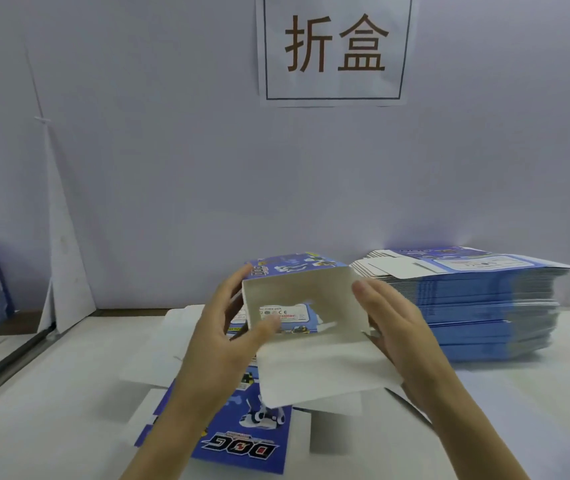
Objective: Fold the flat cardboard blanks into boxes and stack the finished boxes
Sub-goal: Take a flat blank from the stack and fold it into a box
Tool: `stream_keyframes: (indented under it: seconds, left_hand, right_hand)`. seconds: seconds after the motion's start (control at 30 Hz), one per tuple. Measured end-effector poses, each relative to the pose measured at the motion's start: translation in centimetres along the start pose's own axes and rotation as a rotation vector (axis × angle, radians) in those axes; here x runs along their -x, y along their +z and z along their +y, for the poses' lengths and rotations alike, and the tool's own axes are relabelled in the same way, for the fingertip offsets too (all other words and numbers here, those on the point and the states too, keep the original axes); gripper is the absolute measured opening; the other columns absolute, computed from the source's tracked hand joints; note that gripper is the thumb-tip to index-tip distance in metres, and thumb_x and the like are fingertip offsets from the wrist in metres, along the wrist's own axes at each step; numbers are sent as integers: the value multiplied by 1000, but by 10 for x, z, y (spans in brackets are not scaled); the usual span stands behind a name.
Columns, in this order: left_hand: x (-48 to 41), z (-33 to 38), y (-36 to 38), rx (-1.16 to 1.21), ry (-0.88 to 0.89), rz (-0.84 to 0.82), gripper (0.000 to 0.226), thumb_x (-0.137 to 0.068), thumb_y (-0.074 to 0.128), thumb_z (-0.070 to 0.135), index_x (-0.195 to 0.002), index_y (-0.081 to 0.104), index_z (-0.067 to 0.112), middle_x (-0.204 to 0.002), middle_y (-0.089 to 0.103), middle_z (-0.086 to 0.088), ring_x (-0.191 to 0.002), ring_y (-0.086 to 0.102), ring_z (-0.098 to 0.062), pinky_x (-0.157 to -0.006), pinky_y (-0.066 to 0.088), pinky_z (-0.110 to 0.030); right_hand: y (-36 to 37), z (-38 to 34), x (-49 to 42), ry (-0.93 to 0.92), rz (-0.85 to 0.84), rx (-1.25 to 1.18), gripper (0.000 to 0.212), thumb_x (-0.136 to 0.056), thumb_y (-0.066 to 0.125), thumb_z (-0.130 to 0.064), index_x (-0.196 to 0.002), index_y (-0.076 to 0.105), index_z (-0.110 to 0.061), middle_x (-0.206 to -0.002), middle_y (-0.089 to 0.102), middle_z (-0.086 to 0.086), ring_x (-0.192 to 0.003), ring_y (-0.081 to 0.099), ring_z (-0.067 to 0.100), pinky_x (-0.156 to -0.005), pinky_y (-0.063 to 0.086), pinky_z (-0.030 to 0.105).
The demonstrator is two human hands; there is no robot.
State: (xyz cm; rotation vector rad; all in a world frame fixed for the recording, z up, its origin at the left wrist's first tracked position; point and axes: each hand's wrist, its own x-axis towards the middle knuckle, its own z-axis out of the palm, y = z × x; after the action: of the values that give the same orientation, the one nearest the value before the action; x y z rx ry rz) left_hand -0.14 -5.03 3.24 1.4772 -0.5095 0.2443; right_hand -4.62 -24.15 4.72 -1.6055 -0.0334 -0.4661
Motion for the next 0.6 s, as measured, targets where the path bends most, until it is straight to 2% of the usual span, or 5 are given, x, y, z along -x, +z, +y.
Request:
stream_keyframes:
  seconds: [0.13,0.23,0.3,0.47,0.6]
  left_hand:
    - [-5,-3,-8,121,53,64,55,-73,75,31,-124,53,37,-112,67,23,-107,62,2,-69,52,-11]
    - [-6,-6,-12,215,98,5,53,-76,77,31,-123,54,27,-117,67,14,-113,62,-8,-79,52,-14]
    - [-2,-8,-8,135,164,-24,41,-84,70,28,-122,55,28,-118,65,18,-117,58,-5,-75,50,-9]
    - [7,-17,10,-530,556,89,47,-88,65,25,-126,48,45,-142,40,16,-131,35,5,-96,34,-1]
    - [8,-10,11,-410,443,63,33,-93,49,50,-125,52,41,-131,53,25,-124,49,-2,-82,44,-4]
  right_hand:
    - [-12,3,-6,71,64,-82,13,-89,66,-13,-100,69,-17,-96,75,1,-81,67,16,-70,53,33]
    - [-14,6,-9,144,152,-128,19,-95,57,-8,-113,62,-13,-109,66,18,-84,69,29,-57,56,34]
    - [-11,9,-8,211,156,-223,32,-97,54,-5,-126,51,-19,-101,65,13,-68,73,27,-46,56,33]
    - [1,8,1,416,-183,-214,26,-104,40,-18,-109,61,-3,-73,74,8,-59,72,31,-39,52,28]
    - [8,0,5,355,-355,139,40,-94,52,-48,-99,60,-9,-60,65,8,-53,66,24,-46,51,25]
